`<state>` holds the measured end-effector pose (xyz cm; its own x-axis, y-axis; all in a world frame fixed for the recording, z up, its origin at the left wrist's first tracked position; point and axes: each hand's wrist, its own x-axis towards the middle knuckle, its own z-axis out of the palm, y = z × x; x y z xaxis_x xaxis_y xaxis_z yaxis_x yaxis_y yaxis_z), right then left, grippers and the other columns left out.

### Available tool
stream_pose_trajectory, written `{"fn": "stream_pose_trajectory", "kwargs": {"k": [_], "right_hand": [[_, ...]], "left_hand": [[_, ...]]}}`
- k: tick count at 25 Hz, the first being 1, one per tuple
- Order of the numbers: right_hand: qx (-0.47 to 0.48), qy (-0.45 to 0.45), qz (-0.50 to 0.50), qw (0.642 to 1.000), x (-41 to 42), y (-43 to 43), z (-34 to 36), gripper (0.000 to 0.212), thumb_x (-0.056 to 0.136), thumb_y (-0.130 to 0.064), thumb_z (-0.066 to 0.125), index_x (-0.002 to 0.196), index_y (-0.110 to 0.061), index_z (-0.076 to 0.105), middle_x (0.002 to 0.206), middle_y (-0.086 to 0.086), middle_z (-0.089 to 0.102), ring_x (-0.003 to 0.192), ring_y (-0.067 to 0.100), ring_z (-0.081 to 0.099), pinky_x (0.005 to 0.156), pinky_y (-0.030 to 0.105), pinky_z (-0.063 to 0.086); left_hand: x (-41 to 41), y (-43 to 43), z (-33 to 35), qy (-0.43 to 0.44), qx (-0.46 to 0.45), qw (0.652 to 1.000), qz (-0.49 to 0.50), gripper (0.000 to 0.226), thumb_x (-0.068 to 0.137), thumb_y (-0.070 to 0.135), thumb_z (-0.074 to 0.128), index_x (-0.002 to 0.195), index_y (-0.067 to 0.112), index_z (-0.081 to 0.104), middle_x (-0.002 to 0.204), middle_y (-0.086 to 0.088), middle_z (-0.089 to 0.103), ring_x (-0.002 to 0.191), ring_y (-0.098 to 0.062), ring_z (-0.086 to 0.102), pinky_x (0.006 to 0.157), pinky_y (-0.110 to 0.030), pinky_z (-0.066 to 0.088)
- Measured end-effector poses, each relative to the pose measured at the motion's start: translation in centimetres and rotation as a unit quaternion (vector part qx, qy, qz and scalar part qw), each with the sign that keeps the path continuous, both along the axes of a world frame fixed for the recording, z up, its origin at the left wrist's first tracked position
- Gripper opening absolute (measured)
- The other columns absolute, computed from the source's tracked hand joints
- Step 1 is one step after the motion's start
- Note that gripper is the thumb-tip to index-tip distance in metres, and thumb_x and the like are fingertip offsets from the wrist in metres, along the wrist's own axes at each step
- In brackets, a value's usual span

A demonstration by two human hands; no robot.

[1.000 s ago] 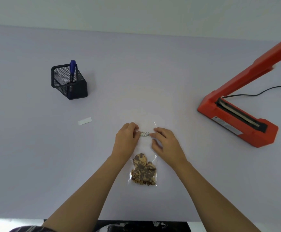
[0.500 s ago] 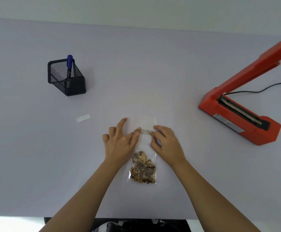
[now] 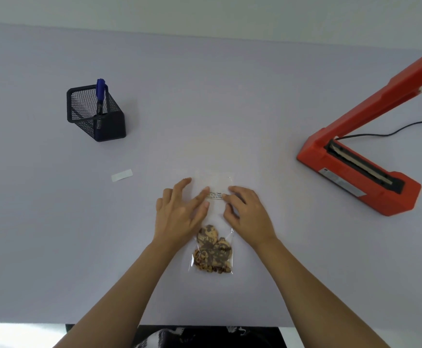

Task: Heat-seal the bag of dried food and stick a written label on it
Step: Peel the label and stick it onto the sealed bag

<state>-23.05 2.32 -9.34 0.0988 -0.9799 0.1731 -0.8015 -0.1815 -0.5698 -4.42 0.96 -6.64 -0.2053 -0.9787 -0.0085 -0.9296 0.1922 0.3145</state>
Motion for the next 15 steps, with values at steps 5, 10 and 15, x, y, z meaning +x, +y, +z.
{"fn": "stream_pose_trajectory", "kwargs": {"k": [5,10,15], "right_hand": [[-0.002,0.058,0.039,0.998,-0.28,-0.08,0.04,0.036,0.085,-0.019,0.051,0.12,-0.022,0.06,0.114,0.011,0.061,0.106,0.023,0.051,0.089,0.031,0.047],[0.011,0.091,0.048,0.995,-0.42,-0.17,0.11,0.039,0.085,-0.022,0.047,0.122,-0.027,0.058,0.115,0.011,0.06,0.105,0.024,0.049,0.085,0.034,0.049],[0.01,0.096,0.045,0.994,-0.3,-0.3,0.25,0.039,0.085,-0.022,0.046,0.121,-0.023,0.06,0.113,0.011,0.062,0.103,0.025,0.054,0.083,0.034,0.051]], "left_hand": [[0.07,0.09,-0.96,-0.021,0.004,1.0,-0.022,0.038,0.089,0.047,0.036,0.111,0.042,0.065,0.129,-0.006,0.055,0.096,-0.031,0.053,0.073,-0.04,0.043],[-0.15,0.03,-0.9,-0.015,-0.004,1.0,-0.014,0.036,0.088,0.046,0.037,0.107,0.041,0.068,0.127,-0.006,0.056,0.095,-0.032,0.053,0.071,-0.041,0.043],[-0.22,-0.11,-0.83,-0.018,-0.013,1.0,-0.022,0.035,0.088,0.045,0.039,0.103,0.04,0.07,0.126,-0.007,0.057,0.095,-0.032,0.054,0.069,-0.04,0.043]]}}
